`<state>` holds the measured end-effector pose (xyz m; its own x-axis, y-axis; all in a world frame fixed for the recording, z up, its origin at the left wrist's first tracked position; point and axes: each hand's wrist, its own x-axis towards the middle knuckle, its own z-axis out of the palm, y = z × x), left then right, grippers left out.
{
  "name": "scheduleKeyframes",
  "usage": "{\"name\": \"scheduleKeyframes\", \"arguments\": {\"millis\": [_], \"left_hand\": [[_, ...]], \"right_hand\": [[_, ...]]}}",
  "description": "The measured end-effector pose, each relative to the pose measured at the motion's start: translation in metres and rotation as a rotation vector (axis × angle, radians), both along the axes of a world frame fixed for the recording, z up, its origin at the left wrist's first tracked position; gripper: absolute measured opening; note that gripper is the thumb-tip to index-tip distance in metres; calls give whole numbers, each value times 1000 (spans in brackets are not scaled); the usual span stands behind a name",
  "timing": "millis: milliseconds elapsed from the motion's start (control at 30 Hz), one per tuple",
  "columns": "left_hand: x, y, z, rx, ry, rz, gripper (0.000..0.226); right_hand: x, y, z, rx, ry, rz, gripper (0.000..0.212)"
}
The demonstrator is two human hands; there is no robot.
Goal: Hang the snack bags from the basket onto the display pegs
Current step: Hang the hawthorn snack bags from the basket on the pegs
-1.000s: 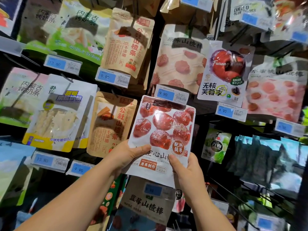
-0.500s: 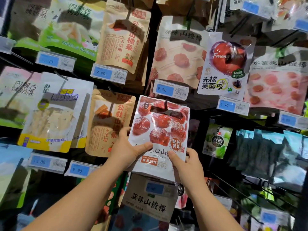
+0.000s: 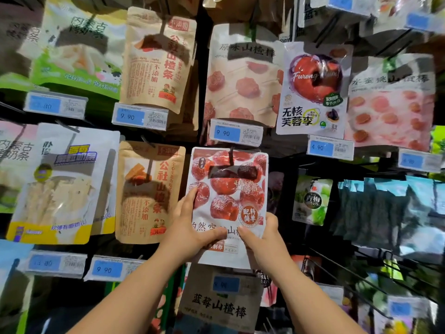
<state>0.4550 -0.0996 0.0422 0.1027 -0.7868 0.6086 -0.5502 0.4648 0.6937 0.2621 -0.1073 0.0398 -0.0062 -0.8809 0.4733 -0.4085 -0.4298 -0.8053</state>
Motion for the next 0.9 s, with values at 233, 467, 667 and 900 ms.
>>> {"name": "scheduleKeyframes", "arguments": {"millis": [233,467,667,900], "left_hand": [[-6,-18,-4,16,-10,33,124],[1,-34,-2,-17,49,51,126],[-1,-38,-4,-24,56,28,122],[-1,-48,-1,-26,4,94,113]], "right_hand": [[2,-13,-2,50,40,37,76],[7,-28,-5,10,39,70,64],[9,-30,-10,-88,-7,40,75],[12,-41,-7,-86,-26,28,85]]}}
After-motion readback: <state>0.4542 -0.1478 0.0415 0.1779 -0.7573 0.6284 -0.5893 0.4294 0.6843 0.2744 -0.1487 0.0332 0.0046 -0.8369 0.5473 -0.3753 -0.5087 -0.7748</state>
